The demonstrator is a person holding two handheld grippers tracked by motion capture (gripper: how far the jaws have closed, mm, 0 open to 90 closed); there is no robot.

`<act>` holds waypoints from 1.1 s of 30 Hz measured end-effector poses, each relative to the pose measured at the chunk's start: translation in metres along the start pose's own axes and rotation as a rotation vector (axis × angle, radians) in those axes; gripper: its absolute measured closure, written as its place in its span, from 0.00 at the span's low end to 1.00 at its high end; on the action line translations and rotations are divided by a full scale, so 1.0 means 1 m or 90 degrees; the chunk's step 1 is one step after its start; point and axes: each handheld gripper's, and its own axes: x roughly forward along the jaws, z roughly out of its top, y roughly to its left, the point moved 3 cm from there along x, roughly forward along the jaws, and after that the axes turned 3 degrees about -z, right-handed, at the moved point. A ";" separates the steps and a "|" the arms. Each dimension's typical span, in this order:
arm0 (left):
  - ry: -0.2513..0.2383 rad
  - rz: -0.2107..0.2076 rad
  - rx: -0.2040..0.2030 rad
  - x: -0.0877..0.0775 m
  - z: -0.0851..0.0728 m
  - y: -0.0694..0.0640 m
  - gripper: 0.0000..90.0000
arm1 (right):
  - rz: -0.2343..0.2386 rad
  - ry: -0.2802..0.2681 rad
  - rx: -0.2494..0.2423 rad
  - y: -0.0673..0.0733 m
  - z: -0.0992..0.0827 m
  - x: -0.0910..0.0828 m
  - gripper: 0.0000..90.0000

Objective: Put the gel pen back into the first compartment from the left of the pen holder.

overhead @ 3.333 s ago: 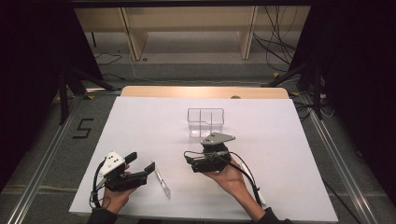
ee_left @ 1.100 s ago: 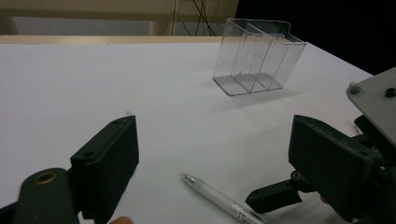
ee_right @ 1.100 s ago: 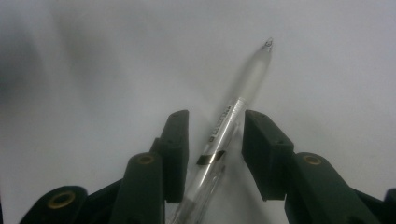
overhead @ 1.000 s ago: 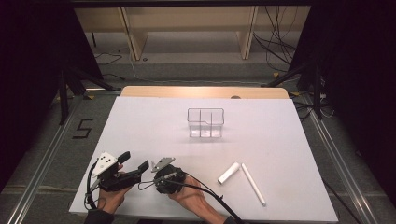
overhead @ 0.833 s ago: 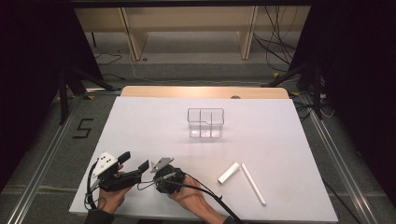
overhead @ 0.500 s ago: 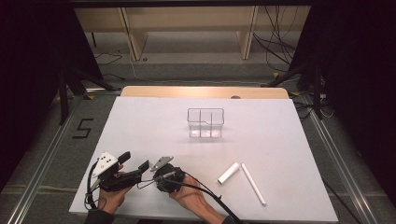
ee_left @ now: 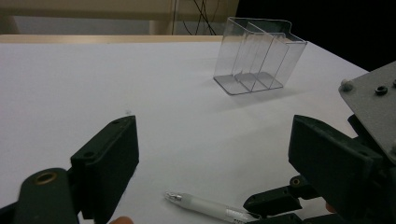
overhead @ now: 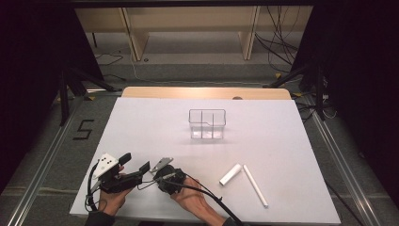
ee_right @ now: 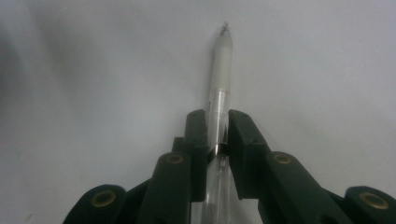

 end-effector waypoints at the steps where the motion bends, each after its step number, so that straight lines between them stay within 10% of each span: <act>1: 0.000 0.000 0.000 0.000 0.000 0.000 0.18 | 0.001 0.001 -0.002 0.000 0.000 0.000 0.88; 33: 0.002 -0.022 -0.051 0.001 0.000 0.004 0.18 | -0.004 -0.118 0.032 -0.044 -0.002 -0.047 0.89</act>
